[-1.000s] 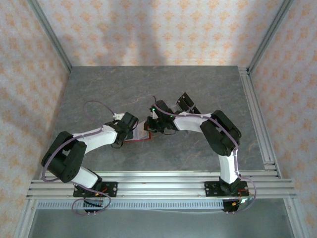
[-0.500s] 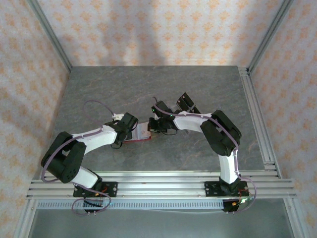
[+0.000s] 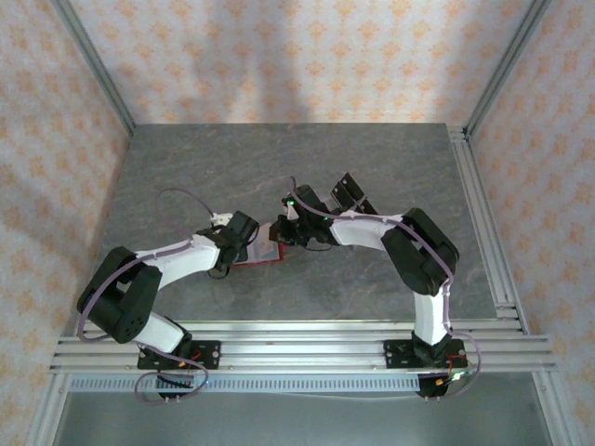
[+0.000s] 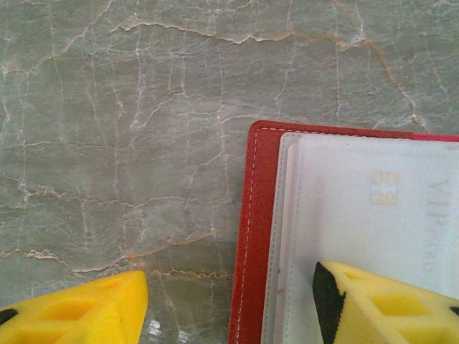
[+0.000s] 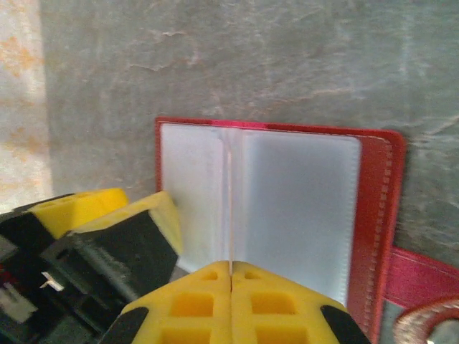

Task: Put the credit cards into the card holder
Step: Insert the credit card into the card slot.

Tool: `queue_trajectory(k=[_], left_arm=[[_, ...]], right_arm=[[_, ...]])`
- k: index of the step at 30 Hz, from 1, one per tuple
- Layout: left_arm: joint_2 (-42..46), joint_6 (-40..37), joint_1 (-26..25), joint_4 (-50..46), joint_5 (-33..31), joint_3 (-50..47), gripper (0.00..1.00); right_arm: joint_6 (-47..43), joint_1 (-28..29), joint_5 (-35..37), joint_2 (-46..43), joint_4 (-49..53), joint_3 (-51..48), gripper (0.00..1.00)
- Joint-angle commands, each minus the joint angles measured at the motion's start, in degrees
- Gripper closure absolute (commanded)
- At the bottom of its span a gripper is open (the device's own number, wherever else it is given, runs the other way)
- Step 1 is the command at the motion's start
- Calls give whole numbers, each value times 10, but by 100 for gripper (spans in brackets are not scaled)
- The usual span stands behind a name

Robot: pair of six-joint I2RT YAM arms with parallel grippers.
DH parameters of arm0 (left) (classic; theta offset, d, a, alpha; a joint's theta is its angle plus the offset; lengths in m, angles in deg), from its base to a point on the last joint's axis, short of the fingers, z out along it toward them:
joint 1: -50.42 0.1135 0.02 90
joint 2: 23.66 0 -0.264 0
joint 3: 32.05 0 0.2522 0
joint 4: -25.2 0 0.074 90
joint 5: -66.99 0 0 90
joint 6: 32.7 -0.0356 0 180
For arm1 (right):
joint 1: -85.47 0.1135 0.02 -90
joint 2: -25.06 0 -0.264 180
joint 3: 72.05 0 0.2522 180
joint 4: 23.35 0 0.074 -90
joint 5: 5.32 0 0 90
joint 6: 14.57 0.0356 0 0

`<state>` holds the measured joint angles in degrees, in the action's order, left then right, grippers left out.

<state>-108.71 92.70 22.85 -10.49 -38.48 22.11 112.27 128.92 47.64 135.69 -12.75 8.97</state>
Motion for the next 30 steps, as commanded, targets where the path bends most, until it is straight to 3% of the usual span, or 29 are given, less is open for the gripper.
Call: queue_trajectory(k=[1,30], left_arm=[[-2,9,7,-23,-16,-11,36],[2,10,7,-22,-17,-14,37]], right_arm=[[27,-2,-33,-6,-73,-9,100],[33,-6,-25,44,-140,-43,100]])
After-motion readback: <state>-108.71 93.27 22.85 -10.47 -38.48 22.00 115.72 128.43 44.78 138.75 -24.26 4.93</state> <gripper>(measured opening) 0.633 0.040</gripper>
